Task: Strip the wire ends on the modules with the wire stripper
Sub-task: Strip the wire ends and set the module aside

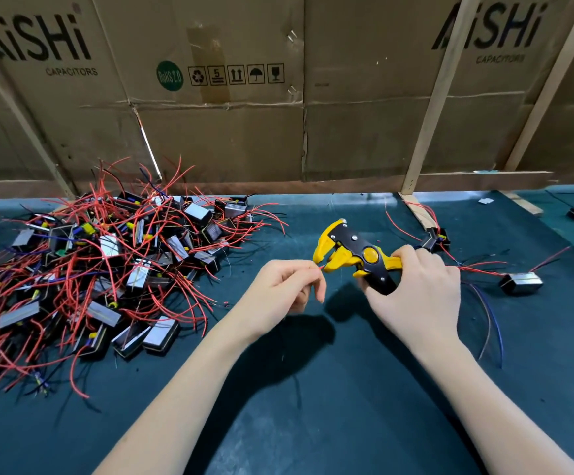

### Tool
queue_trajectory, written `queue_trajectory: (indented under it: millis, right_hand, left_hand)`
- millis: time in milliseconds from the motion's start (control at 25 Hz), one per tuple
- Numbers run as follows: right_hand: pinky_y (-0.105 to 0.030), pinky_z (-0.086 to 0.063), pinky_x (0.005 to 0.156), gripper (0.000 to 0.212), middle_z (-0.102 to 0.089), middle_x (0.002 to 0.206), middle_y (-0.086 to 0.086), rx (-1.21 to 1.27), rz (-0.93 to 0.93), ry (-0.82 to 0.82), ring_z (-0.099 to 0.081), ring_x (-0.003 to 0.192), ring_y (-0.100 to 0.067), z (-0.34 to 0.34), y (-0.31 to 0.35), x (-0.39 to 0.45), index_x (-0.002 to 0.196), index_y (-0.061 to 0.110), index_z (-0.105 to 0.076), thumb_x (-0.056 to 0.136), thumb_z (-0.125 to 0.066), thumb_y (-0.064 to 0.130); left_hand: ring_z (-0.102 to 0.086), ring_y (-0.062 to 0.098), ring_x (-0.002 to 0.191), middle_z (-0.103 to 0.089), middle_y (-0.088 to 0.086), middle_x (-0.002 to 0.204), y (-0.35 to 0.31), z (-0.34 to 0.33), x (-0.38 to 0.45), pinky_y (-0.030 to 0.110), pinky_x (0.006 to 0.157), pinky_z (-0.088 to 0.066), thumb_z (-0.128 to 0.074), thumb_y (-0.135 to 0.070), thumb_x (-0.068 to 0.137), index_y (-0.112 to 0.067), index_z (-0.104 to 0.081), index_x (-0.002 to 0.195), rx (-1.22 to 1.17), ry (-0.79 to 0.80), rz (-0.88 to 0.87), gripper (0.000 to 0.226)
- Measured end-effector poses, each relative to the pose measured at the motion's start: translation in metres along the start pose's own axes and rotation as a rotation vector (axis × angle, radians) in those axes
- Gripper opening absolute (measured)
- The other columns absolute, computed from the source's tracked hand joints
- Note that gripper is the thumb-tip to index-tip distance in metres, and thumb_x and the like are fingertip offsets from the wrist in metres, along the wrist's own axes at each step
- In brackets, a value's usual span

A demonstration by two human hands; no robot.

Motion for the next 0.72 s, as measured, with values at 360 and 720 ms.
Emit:
queue_trajectory:
  millis: [360,720]
  right_hand:
    - [-0.042,-0.035,0.072,0.053,-0.056,0.074,-0.006,-0.041,0.053,-0.062,-0.054,0.072,-0.033,0.008,0.009,0.000,0.083,0.008,-0.059,0.071,-0.066,0.059]
    - [-0.039,-0.028,0.068,0.053,-0.055,0.064,-0.005,-0.092,0.069,-0.021,-0.054,0.063,-0.032,0.007,0.008,0.002,0.070,0.010,-0.053,0.070,-0.057,0.062]
  left_hand:
    - [-0.028,0.009,0.045,-0.036,-0.010,0.047,0.009,0.007,0.003,0.017,0.048,-0.026,-0.041,-0.009,0.103,-0.005,-0.053,0.064,0.037,-0.093,0.007,0.041]
    - [-0.025,0.008,0.045,-0.030,-0.011,0.044,0.015,0.004,0.004,0.018,0.049,-0.025,-0.039,-0.011,0.104,-0.004,-0.061,0.071,0.098,-0.041,0.064,0.040]
Point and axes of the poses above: each hand's wrist, its own x-axis towards the middle knuckle, its own z-axis out of the back of the hand, y = z × x, the point moved 9 cm from there along x, towards the middle knuckle
